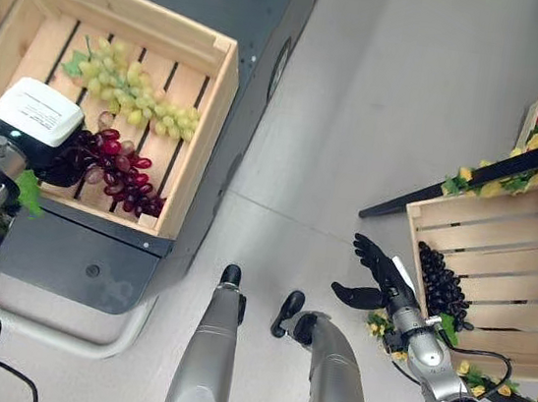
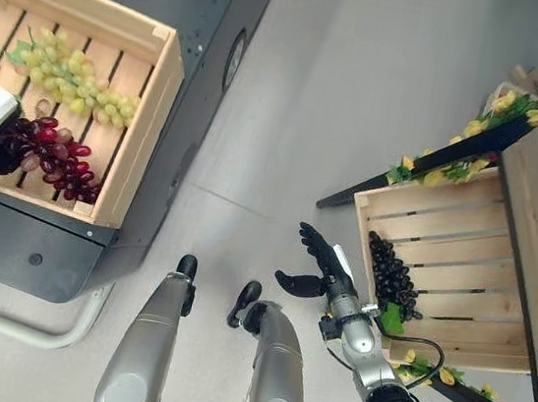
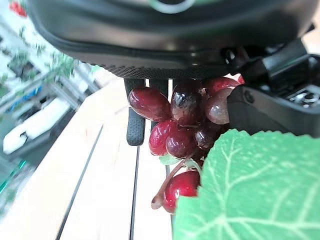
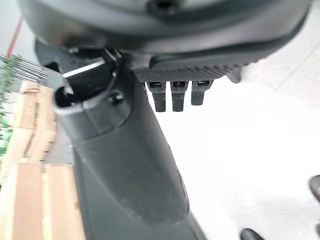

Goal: Pick up the fruits from the basket on one side to the basket on the other side

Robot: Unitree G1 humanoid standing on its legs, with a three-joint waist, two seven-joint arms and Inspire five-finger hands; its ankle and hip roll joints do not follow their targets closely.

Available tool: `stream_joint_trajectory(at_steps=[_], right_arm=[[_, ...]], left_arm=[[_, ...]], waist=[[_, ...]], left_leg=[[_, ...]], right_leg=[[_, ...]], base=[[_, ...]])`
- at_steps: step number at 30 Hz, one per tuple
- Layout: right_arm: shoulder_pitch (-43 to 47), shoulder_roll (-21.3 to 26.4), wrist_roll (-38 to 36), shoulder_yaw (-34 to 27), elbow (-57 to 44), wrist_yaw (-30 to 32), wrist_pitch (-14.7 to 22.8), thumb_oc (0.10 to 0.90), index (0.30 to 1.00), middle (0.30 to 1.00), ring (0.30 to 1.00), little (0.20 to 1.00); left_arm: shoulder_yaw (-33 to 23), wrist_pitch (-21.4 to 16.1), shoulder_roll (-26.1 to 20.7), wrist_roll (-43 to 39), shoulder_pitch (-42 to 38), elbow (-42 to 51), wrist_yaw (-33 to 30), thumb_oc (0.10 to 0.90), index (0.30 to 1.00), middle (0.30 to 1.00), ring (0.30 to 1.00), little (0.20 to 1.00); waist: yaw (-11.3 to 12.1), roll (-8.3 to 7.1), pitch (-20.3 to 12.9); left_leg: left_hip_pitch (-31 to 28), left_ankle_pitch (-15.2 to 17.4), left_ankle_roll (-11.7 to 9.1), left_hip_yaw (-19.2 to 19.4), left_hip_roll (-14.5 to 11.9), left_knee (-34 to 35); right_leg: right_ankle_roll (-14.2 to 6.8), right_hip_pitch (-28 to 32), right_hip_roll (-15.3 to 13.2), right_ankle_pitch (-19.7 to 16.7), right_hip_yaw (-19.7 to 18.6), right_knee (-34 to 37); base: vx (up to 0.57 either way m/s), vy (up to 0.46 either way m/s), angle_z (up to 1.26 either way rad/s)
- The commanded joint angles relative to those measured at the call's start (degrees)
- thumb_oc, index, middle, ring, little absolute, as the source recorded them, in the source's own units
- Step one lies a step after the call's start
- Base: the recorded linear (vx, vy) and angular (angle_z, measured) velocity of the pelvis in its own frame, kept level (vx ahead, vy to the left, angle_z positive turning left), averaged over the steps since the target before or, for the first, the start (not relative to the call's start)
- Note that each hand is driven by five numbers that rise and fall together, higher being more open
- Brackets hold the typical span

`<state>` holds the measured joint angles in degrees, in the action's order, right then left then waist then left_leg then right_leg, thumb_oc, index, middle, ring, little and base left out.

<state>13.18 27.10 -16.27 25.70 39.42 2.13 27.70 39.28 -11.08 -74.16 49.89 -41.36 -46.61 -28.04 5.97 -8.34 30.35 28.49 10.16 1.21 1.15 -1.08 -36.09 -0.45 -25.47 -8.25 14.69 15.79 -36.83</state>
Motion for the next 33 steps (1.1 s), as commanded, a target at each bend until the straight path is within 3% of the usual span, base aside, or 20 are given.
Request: stream_joint_trajectory(at_steps=[1,9,15,22,27,30,33], right_arm=[[-2.5,4.3,-1.0,-4.8,-5.8,0.4,1.0,0.8,0.9,0.9,0.9,0.9],[-4.2,4.0,0.1,-5.0,-6.7,0.9,-0.2,0.8,0.9,0.9,0.9,0.9],[-4.9,3.1,-0.1,-4.2,-8.8,-0.2,0.3,0.8,0.9,0.9,0.9,0.9],[-5.0,2.3,-1.0,-1.9,-15.0,0.4,-1.6,0.8,0.9,0.9,0.9,0.9],[-4.1,3.2,-0.4,0.0,-23.1,1.9,-2.6,0.8,0.9,0.9,0.9,0.9],[-0.4,4.9,-3.7,1.8,-27.6,-2.3,-5.6,0.8,0.9,0.9,0.9,0.9],[4.7,6.4,-8.6,3.7,-29.3,-6.0,-7.8,0.8,0.9,0.9,0.9,0.9]], left_arm=[[-11.0,2.5,-6.4,-1.7,-0.3,2.7,-4.5,0.4,0.3,0.3,0.3,0.3],[-14.7,1.0,-8.4,-1.8,2.6,4.0,-6.6,0.4,0.3,0.3,0.3,0.3],[-15.7,-0.9,-10.4,-1.4,2.4,5.3,-9.0,0.4,0.3,0.3,0.3,0.3],[-14.5,-3.5,-12.0,-1.5,0.6,8.5,-13.7,0.4,0.3,0.3,0.3,0.3],[-13.2,-3.6,-13.2,-4.8,-2.4,11.8,-17.6,0.4,0.3,0.3,0.3,0.3],[-10.2,-3.8,-11.6,-5.1,-6.9,11.7,-19.7,0.4,0.3,0.3,0.3,0.3],[-1.9,-3.9,-9.7,-4.8,-16.3,11.0,-21.7,0.4,0.3,0.3,0.3,0.3]], waist=[[-0.3,7.32,-2.1],[-1.3,10.18,-6.1],[-1.5,11.04,-8.9],[-1.6,11.83,-14.0],[-1.6,12.34,-18.2],[-1.4,12.47,-21.4],[-1.0,12.32,-23.4]], left_leg=[[-9.2,1.4,3.7,2.2,3.1,8.1],[-14.5,1.5,4.2,3.0,3.8,11.3],[-17.7,1.1,4.5,2.9,4.3,14.5],[-22.9,-0.9,3.8,1.9,5.4,21.5],[-26.3,-3.4,2.6,0.5,5.6,27.3],[-28.0,-5.1,1.6,-1.0,5.8,30.8],[-29.3,-6.5,0.8,-1.8,5.6,33.8]], right_leg=[[-2.5,6.4,-2.1,-5.6,-0.2,1.8],[-4.0,10.1,-2.4,-7.3,-2.0,4.2],[-5.2,12.2,-2.2,-9.1,-2.7,6.6],[-5.8,16.8,-0.7,-11.1,-3.4,14.1],[-5.0,20.9,1.7,-11.7,-3.6,21.9],[-4.0,23.9,3.1,-11.9,-3.5,27.6],[-3.4,26.2,4.0,-12.0,-3.1,32.0]], base=[[0.09,0.027,-0.2],[0.07,0.014,-0.14],[0.05,-0.047,-0.09],[0.06,-0.091,-0.04],[0.07,-0.113,0.02],[0.07,-0.122,-0.05],[0.06,-0.118,0.0]])
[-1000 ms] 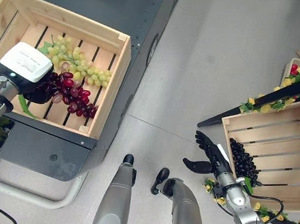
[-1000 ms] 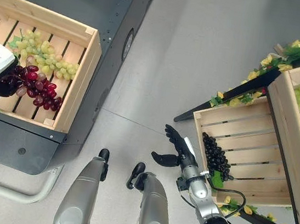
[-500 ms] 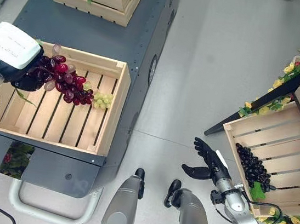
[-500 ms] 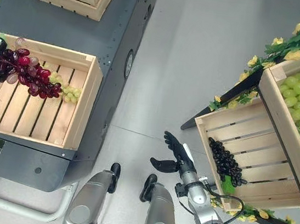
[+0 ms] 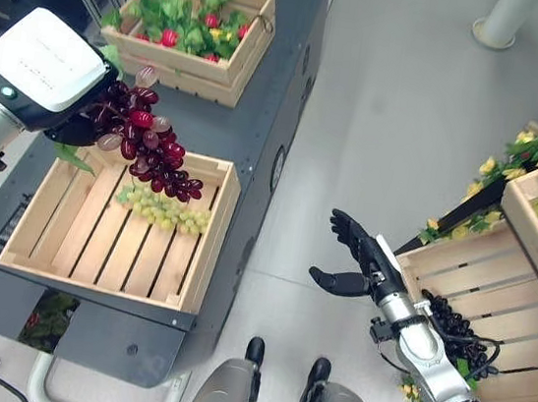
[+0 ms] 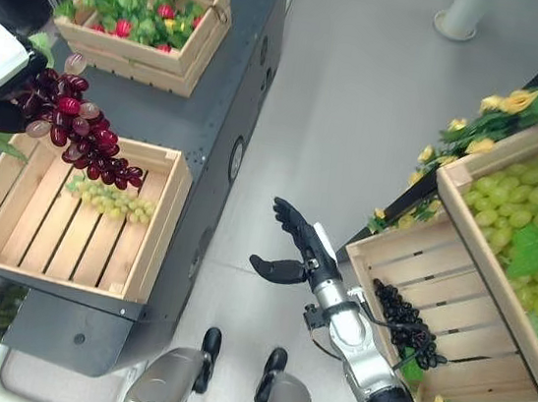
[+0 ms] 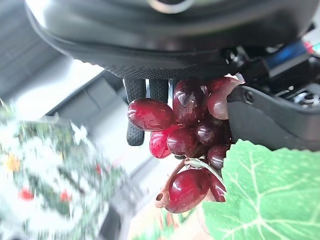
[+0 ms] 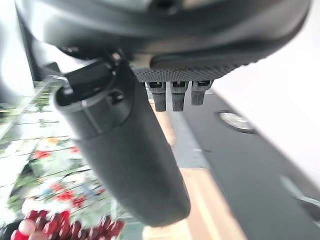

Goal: Pick up the fruits from the basket on one side to the basket on the other side

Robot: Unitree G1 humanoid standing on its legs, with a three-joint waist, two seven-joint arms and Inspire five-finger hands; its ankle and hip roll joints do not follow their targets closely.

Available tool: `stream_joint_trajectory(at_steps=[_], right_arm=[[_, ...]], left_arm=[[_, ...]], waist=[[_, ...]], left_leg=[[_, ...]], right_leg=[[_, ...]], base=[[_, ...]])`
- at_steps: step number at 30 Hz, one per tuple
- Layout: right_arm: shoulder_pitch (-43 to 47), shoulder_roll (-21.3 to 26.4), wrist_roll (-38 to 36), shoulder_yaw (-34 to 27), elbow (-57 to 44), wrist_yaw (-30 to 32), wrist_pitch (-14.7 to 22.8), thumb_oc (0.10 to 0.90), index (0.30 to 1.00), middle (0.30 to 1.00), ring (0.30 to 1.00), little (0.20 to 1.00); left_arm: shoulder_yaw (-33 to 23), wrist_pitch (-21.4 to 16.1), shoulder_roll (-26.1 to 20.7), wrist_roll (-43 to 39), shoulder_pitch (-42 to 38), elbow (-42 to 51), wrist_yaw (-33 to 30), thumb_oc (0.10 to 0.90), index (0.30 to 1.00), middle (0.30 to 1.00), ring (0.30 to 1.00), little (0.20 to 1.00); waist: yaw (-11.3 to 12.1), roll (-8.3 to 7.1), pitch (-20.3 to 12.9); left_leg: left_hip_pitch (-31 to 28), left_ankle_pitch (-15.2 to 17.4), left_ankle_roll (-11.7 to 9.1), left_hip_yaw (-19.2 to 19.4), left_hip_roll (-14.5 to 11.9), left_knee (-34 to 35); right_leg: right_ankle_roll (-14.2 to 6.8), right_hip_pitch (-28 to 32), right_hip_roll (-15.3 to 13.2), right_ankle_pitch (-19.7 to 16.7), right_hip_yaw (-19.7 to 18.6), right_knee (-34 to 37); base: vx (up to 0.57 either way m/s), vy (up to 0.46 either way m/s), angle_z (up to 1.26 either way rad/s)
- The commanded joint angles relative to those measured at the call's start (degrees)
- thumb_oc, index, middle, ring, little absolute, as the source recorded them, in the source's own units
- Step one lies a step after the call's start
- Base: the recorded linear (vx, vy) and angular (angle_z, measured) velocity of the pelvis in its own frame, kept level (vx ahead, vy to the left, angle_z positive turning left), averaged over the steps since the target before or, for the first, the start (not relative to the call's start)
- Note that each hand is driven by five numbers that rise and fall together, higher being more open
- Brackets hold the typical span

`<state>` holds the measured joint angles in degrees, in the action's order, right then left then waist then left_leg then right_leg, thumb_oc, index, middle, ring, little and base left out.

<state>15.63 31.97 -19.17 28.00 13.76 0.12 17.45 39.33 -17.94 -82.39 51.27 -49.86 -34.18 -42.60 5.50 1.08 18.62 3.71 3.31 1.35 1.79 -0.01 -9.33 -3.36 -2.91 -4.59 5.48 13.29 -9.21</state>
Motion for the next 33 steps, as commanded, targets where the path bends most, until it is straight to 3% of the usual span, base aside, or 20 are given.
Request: stream_joint_trajectory(at_steps=[1,7,10,15,19,26,33], right_arm=[[4.0,1.9,-7.8,1.9,-4.1,-5.3,1.5,0.8,0.9,0.9,0.9,0.9],[12.6,0.0,-18.4,4.0,-4.0,-11.9,-3.8,0.8,0.9,0.9,0.9,0.9],[14.8,-0.8,-20.8,3.7,-3.5,-11.9,-5.4,0.8,0.9,0.9,0.9,0.9],[20.4,-4.1,-33.7,1.8,-1.4,-16.4,-12.2,0.8,0.9,0.9,0.9,0.9],[25.0,-6.0,-36.0,0.7,0.6,-13.6,-12.7,0.8,0.9,0.9,0.9,0.9],[31.7,-4.1,-37.9,0.3,4.9,-10.0,-13.0,0.8,0.9,0.9,0.9,0.9],[36.7,-2.7,-43.7,0.6,9.6,-11.6,-14.2,0.8,0.9,0.9,0.9,0.9]], left_arm=[[0.7,3.0,-0.9,-6.7,-10.9,-1.2,-7.2,0.4,0.3,0.3,0.3,0.3],[13.5,2.1,4.9,-9.4,-26.6,-1.1,-8.7,0.4,0.3,0.3,0.3,0.3],[15.9,2.8,6.6,-9.4,-29.7,-0.3,-8.6,0.4,0.3,0.3,0.3,0.3],[20.1,4.7,12.0,-9.2,-35.7,1.1,-8.7,0.4,0.3,0.3,0.3,0.3],[21.6,4.1,15.2,-8.8,-38.0,-0.6,-9.6,0.4,0.3,0.3,0.3,0.3],[25.1,2.3,19.2,-9.0,-42.2,-3.3,-10.1,0.4,0.3,0.3,0.3,0.3],[28.1,0.3,23.2,-9.5,-44.9,-6.2,-10.8,0.4,0.3,0.3,0.3,0.3]], waist=[[-0.4,2.81,-12.2],[-0.1,2.3,-15.5],[-0.3,2.08,-16.1],[-1.1,1.95,-17.7],[-1.8,1.88,-18.7],[-2.5,1.82,-20.0],[-2.9,1.81,-20.9]], left_leg=[[-4.9,-0.1,0.4,-2.6,4.4,7.9],[-6.6,-3.1,-1.0,-3.6,4.1,13.5],[-6.6,-3.6,-1.2,-3.9,4.1,14.3],[-5.7,-3.8,-1.7,-4.4,4.0,14.3],[-6.3,-3.6,-1.8,-3.3,3.6,14.3],[-7.1,-3.1,-2.0,-2.5,3.4,14.3],[-8.0,-2.8,-2.0,-2.1,3.5,14.3]], right_leg=[[-0.3,4.3,0.6,-2.9,-0.5,5.7],[-0.1,7.1,1.8,-5.6,-0.1,12.5],[-0.1,7.5,2.1,-6.3,-0.1,13.8],[0.2,7.1,2.5,-6.6,-0.7,14.2],[0.4,7.2,2.5,-6.5,-1.0,14.2],[0.5,7.7,2.5,-6.3,-1.3,14.2],[0.4,8.5,2.3,-6.2,-1.4,14.2]], base=[[0.04,-0.107,0.01],[0.03,-0.1,0.0],[0.01,-0.068,0.09],[0.0,-0.052,0.01],[0.01,-0.014,-0.02],[0.01,-0.018,-0.13],[0.0,-0.005,-0.02]])
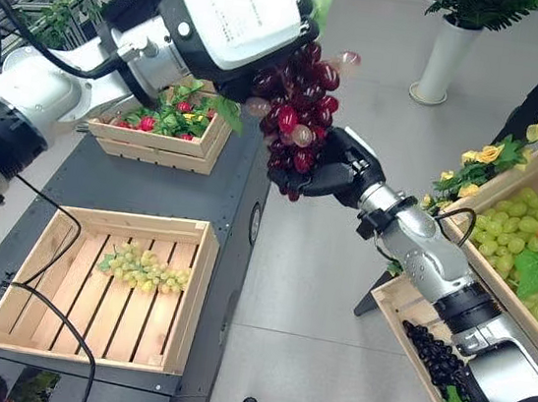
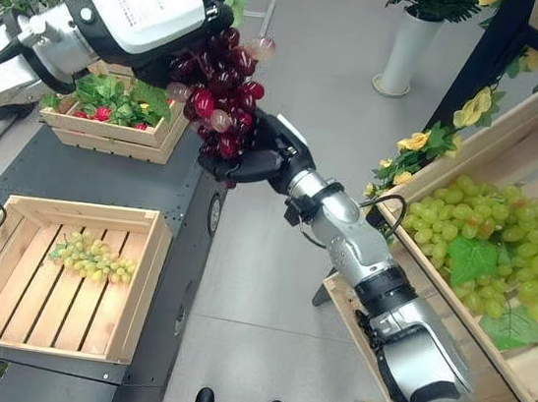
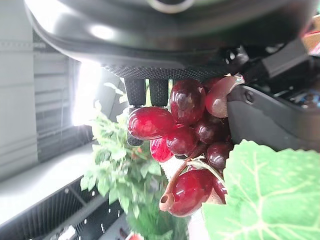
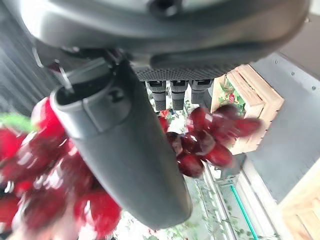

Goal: Pick up the fruits from the basket on one side to the basket on the other side

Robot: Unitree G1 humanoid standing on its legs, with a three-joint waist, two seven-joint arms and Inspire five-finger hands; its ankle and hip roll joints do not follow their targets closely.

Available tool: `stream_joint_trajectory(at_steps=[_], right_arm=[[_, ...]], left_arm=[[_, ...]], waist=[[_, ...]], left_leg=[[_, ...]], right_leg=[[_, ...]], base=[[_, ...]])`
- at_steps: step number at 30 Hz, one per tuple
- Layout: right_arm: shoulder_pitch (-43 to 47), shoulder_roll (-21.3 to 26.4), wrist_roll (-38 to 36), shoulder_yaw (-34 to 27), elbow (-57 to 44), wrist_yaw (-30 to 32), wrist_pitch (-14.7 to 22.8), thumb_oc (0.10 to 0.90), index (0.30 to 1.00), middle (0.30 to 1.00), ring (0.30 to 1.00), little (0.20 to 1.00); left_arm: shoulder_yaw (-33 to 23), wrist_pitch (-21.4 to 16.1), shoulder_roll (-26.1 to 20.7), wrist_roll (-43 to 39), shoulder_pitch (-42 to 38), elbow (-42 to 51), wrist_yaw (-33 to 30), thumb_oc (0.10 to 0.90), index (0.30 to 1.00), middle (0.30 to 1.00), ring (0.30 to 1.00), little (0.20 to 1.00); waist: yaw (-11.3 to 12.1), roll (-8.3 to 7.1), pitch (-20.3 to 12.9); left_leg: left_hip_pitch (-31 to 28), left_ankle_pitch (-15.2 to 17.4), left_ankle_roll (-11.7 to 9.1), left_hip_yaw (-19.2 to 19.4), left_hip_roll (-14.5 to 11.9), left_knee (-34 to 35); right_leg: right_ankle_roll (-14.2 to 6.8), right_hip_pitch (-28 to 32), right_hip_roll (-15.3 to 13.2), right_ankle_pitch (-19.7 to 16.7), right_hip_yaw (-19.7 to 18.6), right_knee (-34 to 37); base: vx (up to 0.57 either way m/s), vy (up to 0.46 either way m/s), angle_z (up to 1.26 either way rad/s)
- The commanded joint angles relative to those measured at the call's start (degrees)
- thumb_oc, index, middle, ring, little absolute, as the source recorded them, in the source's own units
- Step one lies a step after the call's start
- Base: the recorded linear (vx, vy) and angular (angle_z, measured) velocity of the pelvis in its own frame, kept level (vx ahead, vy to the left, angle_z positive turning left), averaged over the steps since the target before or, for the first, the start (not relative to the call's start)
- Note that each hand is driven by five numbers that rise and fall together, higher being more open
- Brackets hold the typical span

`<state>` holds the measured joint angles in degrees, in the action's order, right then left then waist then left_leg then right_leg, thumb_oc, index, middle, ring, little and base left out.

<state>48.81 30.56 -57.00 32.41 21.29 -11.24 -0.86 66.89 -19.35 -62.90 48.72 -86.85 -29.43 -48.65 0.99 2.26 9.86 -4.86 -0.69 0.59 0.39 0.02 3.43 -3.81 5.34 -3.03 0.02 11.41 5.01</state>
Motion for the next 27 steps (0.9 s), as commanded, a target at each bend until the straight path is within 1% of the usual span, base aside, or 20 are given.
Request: stream_joint_trajectory(at_steps=[1,10,16,17,18,25,27], right_arm=[[3.7,-1.4,-6.3,-3.6,2.2,-0.3,4.2,0.8,0.9,0.9,0.9,0.9],[4.2,-3.9,-10.6,-2.6,2.1,-0.3,4.5,0.8,0.9,0.9,0.9,0.9],[4.7,-6.2,-13.8,-2.6,2.4,-0.1,6.7,0.8,0.9,0.9,0.9,0.9],[4.6,-6.4,-14.6,-2.9,1.8,-0.1,8.4,0.463,0.394,0.394,0.394,0.394],[4.7,-6.6,-14.7,-3.1,1.4,0.3,9.2,0.4,0.3,0.3,0.3,0.3],[4.4,-7.3,-14.3,-3.8,-0.2,1.4,13.4,0.4,0.3,0.3,0.3,0.3],[4.0,-7.2,-14.5,-4.1,-0.5,1.6,14.1,0.4,0.3,0.3,0.3,0.3]], left_arm=[[0.9,1.7,4.1,-7.1,-8.1,-10.9,-4.7,0.4,0.3,0.3,0.3,0.3],[3.0,2.8,7.4,-7.9,-9.9,-11.1,-4.8,0.4,0.3,0.3,0.3,0.3],[3.7,3.5,8.7,-7.4,-10.3,-11.2,-4.4,0.4,0.3,0.3,0.3,0.3],[3.9,3.7,8.8,-7.0,-10.1,-11.0,-3.9,0.4,0.3,0.3,0.3,0.3],[3.9,3.9,8.8,-6.8,-10.0,-10.9,-3.5,0.4,0.3,0.3,0.3,0.3],[3.5,4.3,9.0,-6.1,-8.0,-12.7,-1.2,0.4,0.3,0.3,0.3,0.3],[3.3,4.2,8.7,-6.0,-7.4,-13.6,-0.6,0.4,0.3,0.3,0.3,0.3]], waist=[[1.6,0.65,-12.3],[1.2,0.67,-12.6],[1.3,0.82,-12.7],[1.2,0.87,-12.6],[1.2,0.88,-12.6],[0.8,0.96,-12.5],[0.7,0.95,-12.5]], left_leg=[[0.5,1.2,-1.3,-0.6,3.4,1.6],[0.3,1.3,-1.2,-0.3,3.4,1.6],[0.1,1.3,-1.1,-0.1,3.2,1.6],[0.1,1.3,-1.1,-0.1,3.2,1.6],[0.1,1.4,-1.1,-0.1,3.2,1.6],[-0.2,1.4,-0.9,0.3,3.1,1.6],[-0.2,1.4,-0.9,0.4,3.1,1.6]], right_leg=[[0.8,0.3,0.7,-0.7,0.5,0.0],[0.8,0.3,0.6,-0.6,0.2,0.0],[0.8,0.4,0.6,-0.6,0.2,0.0],[0.8,0.4,0.7,-0.6,0.1,0.0],[0.8,0.4,0.7,-0.6,0.0,0.0],[0.8,0.5,0.9,-0.7,-0.7,0.0],[0.7,0.5,0.9,-0.8,-0.9,0.0]], base=[[0.0,-0.012,-0.04],[0.0,-0.001,0.0],[0.0,0.0,0.0],[0.0,0.0,0.0],[0.0,0.0,0.0],[0.0,0.0,0.0],[0.0,0.0,0.0]])
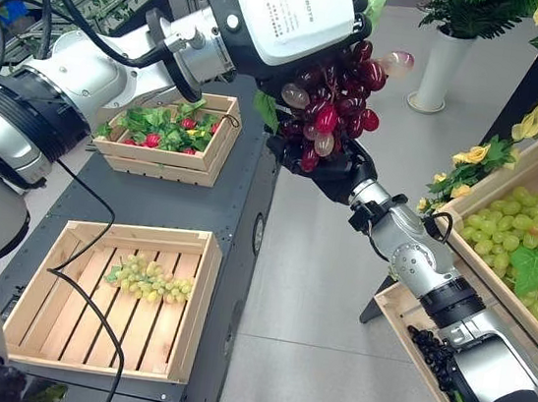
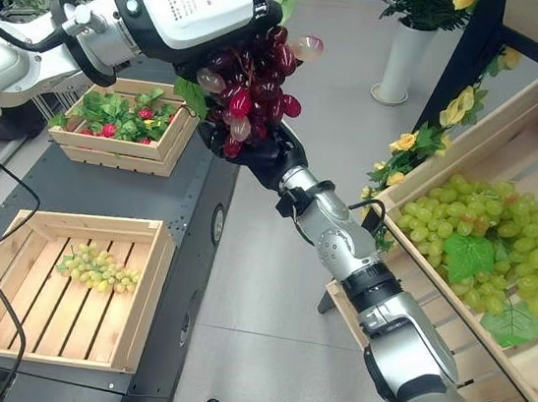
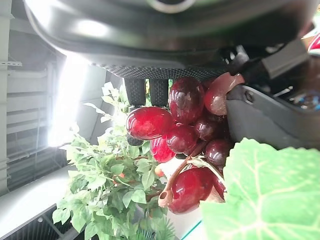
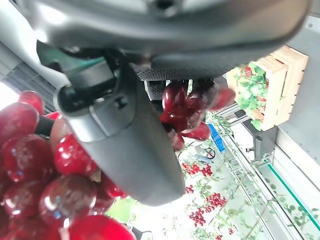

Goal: Pick up the fruits from the basket on one side to the basket on the other side

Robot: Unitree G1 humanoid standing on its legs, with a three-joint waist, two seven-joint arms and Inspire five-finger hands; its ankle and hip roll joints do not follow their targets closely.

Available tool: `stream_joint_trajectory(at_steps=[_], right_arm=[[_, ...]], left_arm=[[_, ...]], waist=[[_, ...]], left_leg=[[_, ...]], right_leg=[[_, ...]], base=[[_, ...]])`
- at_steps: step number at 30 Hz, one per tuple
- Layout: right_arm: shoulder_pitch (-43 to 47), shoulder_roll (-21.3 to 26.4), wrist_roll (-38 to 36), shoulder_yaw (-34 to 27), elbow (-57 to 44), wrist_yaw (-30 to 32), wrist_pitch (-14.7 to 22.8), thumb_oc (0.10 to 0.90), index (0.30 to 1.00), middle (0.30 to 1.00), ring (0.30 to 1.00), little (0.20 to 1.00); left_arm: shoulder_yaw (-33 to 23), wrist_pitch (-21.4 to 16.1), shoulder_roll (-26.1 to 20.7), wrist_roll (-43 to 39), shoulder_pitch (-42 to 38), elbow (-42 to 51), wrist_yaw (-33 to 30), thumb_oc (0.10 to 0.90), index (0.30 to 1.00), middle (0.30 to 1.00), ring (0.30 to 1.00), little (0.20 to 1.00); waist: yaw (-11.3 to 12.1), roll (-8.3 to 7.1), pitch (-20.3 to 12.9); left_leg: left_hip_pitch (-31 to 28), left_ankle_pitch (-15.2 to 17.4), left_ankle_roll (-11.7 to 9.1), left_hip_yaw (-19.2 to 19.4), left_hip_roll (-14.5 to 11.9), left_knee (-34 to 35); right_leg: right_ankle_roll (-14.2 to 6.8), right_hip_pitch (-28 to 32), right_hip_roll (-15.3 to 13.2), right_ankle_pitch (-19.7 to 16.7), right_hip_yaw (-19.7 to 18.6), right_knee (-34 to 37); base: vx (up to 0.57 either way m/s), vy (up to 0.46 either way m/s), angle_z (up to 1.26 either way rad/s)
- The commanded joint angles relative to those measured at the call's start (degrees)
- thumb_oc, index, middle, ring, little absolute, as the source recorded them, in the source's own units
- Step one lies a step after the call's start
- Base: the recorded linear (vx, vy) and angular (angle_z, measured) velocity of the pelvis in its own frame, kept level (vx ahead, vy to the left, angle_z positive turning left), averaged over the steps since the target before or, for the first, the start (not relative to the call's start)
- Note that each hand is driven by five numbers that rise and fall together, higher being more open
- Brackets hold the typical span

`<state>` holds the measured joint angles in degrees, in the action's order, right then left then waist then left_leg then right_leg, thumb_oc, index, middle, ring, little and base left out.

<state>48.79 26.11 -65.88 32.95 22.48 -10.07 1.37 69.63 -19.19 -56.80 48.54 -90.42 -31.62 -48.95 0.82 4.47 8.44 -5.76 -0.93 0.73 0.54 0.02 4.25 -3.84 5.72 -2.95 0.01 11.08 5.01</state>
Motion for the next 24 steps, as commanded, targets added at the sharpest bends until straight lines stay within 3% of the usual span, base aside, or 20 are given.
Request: stream_joint_trajectory(at_steps=[1,11,12,13,14,24], right_arm=[[3.7,-2.6,-5.7,-4.9,-1.7,0.5,12.2,0.4,0.3,0.3,0.3,0.3],[2.1,-2.5,-5.4,-6.0,-0.6,1.5,13.1,0.4,0.3,0.3,0.3,0.3],[1.9,-2.4,-4.8,-6.2,-0.4,2.0,13.2,0.4,0.3,0.3,0.3,0.3],[1.8,-2.4,-4.7,-6.3,-0.4,2.1,13.2,0.4,0.3,0.3,0.3,0.3],[1.2,-2.5,-4.5,-6.5,-0.4,2.3,13.3,0.4,0.3,0.3,0.3,0.3],[-1.9,-2.5,-1.2,-8.0,0.7,3.1,13.5,0.4,0.3,0.3,0.3,0.3]], left_arm=[[0.3,3.8,2.4,-5.6,-3.4,-12.3,-0.1,0.4,0.3,0.3,0.3,0.3],[-0.9,3.5,0.9,-3.4,0.6,-18.7,3.6,0.4,0.3,0.3,0.3,0.3],[-1.4,3.6,0.8,-3.4,1.5,-19.2,4.2,0.475,0.413,0.413,0.413,0.413],[-1.6,3.6,0.7,-3.5,1.8,-19.3,4.5,0.475,0.413,0.413,0.413,0.413],[-2.2,3.8,0.6,-3.6,2.9,-19.7,5.6,0.8,0.9,0.9,0.9,0.9],[-7.8,2.8,-0.7,-2.8,12.3,-24.0,5.7,0.8,0.9,0.9,0.9,0.9]], waist=[[0.8,-1.28,-11.1],[0.3,-1.36,-10.7],[0.2,-1.35,-10.5],[0.1,-1.35,-10.5],[0.0,-1.4,-10.3],[-1.1,-1.76,-9.4]], left_leg=[[0.7,1.6,-1.0,0.4,3.1,0.7],[0.3,1.7,-1.0,1.4,2.8,0.7],[0.3,1.8,-1.0,1.6,2.8,0.7],[0.2,1.8,-1.0,1.6,2.7,0.7],[0.2,1.8,-0.9,1.7,2.7,0.7],[-0.5,2.2,-0.5,3.0,2.5,0.7]], right_leg=[[0.8,0.1,0.8,-0.8,-0.7,0.0],[0.8,0.1,1.0,-1.0,-1.4,0.0],[0.8,0.1,1.0,-1.0,-1.5,0.0],[0.8,0.1,1.0,-1.1,-1.5,0.0],[0.9,0.2,1.1,-1.1,-1.7,0.0],[1.2,0.3,1.5,-1.3,-3.5,0.0]], base=[[0.0,0.0,0.0],[0.01,0.002,-0.06],[0.0,0.0,0.0],[0.0,0.0,0.0],[0.0,0.0,0.0],[0.0,0.018,-0.07]])
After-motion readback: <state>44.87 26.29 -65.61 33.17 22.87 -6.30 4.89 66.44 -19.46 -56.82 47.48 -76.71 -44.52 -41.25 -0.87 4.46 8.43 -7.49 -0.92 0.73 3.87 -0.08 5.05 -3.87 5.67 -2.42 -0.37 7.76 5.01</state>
